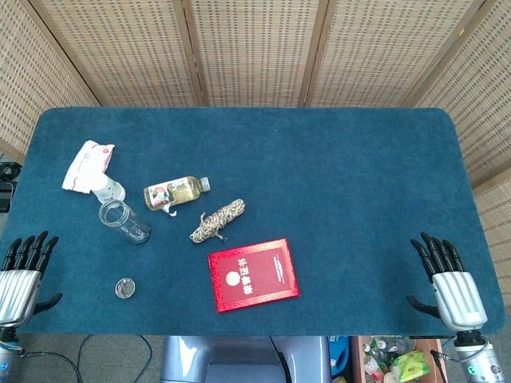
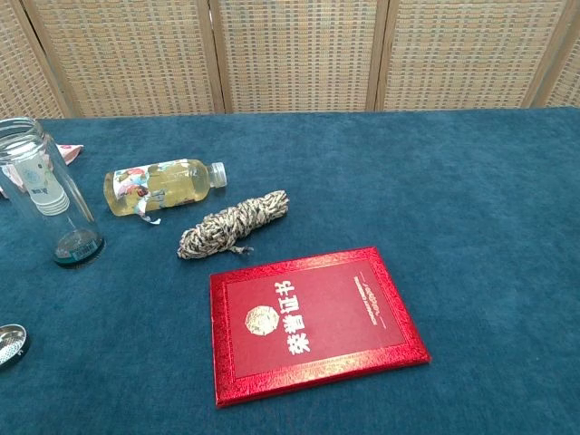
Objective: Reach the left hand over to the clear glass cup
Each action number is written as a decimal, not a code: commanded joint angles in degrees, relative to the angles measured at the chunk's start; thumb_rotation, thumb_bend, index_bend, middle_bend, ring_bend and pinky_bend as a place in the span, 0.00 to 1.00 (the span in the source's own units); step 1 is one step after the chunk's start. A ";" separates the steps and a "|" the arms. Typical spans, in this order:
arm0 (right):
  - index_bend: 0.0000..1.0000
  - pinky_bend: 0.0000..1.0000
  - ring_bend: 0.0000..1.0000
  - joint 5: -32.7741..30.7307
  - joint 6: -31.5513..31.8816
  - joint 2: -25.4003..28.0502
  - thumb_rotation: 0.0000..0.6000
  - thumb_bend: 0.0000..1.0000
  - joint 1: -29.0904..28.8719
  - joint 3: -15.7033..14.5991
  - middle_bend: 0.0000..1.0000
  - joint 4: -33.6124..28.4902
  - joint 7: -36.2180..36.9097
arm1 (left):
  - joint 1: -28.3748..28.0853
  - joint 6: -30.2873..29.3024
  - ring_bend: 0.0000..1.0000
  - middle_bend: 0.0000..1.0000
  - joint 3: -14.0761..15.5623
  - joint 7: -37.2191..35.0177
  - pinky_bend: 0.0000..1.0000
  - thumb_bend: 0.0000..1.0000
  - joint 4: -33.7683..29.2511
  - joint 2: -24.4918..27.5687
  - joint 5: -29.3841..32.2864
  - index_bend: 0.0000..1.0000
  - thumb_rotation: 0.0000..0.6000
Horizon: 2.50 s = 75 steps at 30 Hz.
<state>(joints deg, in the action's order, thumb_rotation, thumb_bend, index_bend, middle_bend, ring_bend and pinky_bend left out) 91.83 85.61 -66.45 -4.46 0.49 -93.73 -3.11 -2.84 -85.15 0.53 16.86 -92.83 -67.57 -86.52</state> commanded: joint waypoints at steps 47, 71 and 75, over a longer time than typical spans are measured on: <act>0.00 0.00 0.00 -0.63 -0.64 -0.12 1.00 0.00 -0.01 0.10 0.00 -0.12 -0.67 | -3.91 0.90 0.00 0.00 3.50 -10.37 0.00 0.09 5.34 3.63 -12.35 0.01 1.00; 0.00 0.00 0.00 -1.24 -0.93 -0.29 1.00 0.00 -0.08 0.37 0.00 0.22 -0.73 | -10.27 10.28 0.00 0.00 4.75 -12.58 0.00 0.20 10.80 1.82 -13.64 0.41 1.00; 0.00 0.00 0.00 -1.40 -0.99 -0.31 1.00 0.00 -0.09 0.42 0.00 0.32 -0.66 | -11.21 11.47 0.00 0.00 4.76 -11.37 0.00 0.22 11.57 1.15 -13.77 0.43 1.00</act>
<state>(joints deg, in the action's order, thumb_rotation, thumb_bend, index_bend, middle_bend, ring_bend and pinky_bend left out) 90.43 84.63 -66.76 -4.54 0.91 -93.41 -3.77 -13.80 -73.94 5.30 5.16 -81.50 -66.21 -100.24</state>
